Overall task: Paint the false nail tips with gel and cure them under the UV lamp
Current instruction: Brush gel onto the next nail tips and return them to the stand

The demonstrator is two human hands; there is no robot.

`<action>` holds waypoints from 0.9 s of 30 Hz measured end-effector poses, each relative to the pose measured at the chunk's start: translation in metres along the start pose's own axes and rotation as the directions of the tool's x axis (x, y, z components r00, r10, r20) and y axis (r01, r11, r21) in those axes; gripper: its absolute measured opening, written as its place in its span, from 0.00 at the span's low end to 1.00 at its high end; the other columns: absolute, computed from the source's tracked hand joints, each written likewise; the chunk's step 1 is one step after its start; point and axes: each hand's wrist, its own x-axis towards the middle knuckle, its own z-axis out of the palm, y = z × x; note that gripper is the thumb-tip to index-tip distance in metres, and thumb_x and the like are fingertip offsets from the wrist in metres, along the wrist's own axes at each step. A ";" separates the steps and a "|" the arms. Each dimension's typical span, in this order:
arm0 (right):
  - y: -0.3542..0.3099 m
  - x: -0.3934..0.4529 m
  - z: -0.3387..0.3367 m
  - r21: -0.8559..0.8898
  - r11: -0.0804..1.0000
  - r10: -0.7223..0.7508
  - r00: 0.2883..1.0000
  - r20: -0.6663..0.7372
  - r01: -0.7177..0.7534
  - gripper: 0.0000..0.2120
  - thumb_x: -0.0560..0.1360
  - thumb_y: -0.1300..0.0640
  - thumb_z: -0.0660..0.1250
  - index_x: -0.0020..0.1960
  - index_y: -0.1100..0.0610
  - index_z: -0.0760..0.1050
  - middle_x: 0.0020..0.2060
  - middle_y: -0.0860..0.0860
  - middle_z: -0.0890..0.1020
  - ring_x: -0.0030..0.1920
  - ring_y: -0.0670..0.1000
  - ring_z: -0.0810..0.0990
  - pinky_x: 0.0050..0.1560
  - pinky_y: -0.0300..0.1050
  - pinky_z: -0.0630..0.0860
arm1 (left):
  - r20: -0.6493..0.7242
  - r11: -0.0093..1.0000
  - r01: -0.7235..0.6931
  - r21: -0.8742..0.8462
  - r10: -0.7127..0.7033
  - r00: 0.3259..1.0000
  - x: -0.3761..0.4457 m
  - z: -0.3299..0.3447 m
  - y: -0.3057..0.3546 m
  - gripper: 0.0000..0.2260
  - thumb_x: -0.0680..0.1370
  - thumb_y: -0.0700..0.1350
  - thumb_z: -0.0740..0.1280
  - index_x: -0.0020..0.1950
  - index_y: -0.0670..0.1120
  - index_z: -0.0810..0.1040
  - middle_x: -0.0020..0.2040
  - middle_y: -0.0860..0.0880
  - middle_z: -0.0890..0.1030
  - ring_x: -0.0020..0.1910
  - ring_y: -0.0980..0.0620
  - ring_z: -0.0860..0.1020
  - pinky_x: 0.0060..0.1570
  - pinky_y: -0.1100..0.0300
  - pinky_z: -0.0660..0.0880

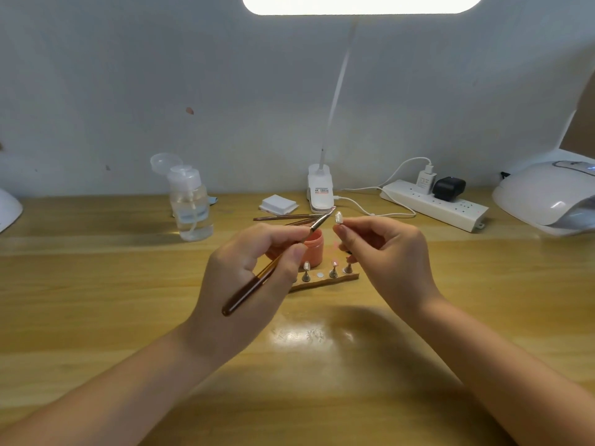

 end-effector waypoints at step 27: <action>-0.003 -0.002 0.000 -0.075 0.993 -0.087 0.996 0.002 0.087 0.07 0.74 0.55 0.70 0.50 0.54 0.82 0.38 0.48 0.84 0.39 0.49 0.83 0.38 0.52 0.80 | -0.026 0.998 0.023 -0.057 -0.024 0.999 -0.005 0.001 -0.003 0.10 0.74 0.49 0.62 0.47 0.48 0.81 0.39 0.54 0.82 0.41 0.53 0.80 0.41 0.68 0.74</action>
